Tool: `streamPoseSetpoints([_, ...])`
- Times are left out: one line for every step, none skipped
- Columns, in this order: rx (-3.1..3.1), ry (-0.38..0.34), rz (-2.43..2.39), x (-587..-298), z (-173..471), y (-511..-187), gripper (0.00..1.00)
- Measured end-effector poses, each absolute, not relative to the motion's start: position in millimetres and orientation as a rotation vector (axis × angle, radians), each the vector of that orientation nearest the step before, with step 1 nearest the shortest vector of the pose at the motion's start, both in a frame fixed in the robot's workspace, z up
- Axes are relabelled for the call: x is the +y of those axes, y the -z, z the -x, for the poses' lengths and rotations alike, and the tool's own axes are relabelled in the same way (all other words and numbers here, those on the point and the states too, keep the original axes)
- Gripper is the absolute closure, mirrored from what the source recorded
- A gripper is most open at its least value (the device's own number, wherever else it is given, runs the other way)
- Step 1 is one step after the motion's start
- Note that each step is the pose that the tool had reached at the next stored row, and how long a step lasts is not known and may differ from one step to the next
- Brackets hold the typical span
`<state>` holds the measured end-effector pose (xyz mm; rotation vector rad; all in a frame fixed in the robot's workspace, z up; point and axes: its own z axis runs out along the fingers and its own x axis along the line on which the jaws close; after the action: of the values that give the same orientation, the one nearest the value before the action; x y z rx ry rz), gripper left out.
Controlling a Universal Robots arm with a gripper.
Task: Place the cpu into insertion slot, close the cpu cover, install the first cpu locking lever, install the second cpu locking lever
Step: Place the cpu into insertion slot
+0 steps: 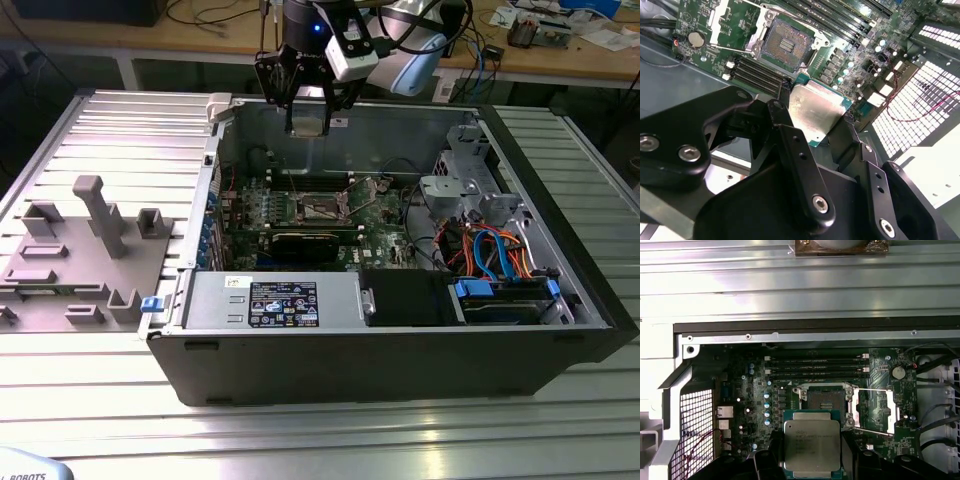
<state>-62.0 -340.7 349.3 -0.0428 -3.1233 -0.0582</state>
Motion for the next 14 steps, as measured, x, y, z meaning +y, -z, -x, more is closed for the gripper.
streamPoseSetpoints([-3.123, 0.058, 0.043, -340.7, 62.0, -349.3, 0.45])
streamPoseSetpoints([-3.123, 0.058, 0.044, -340.7, 62.0, -349.3, 0.45])
streamPoseSetpoints([-3.123, 0.058, 0.046, -340.7, 62.0, -349.3, 0.45])
streamPoseSetpoints([-3.123, 0.058, 0.048, -340.7, 62.0, -349.3, 0.45])
streamPoseSetpoints([-3.123, 0.058, 0.051, -340.7, 62.0, -349.3, 0.45])
streamPoseSetpoints([-3.123, 0.058, 0.056, -340.7, 62.0, -349.3, 0.45])
streamPoseSetpoints([-3.123, 0.058, 0.062, -340.7, 62.0, -349.3, 0.45])
streamPoseSetpoints([-3.123, 0.059, 0.07, -340.7, 62.0, -349.3, 0.45])
streamPoseSetpoints([-3.123, 0.058, 0.076, -340.7, 62.0, -349.3, 0.45])
streamPoseSetpoints([-3.123, 0.059, 0.082, -340.7, 61.9, -349.3, 0.45])
streamPoseSetpoints([-3.123, 0.059, 0.098, -340.7, 62.0, -349.3, 0.45])
streamPoseSetpoints([-3.122, 0.059, 0.109, -340.7, 62.0, -349.3, 0.45])
streamPoseSetpoints([-3.122, 0.059, 0.121, -340.7, 62.0, -349.3, 0.45])
streamPoseSetpoints([-3.122, 0.059, 0.131, -340.8, 62.0, -349.3, 0.45])
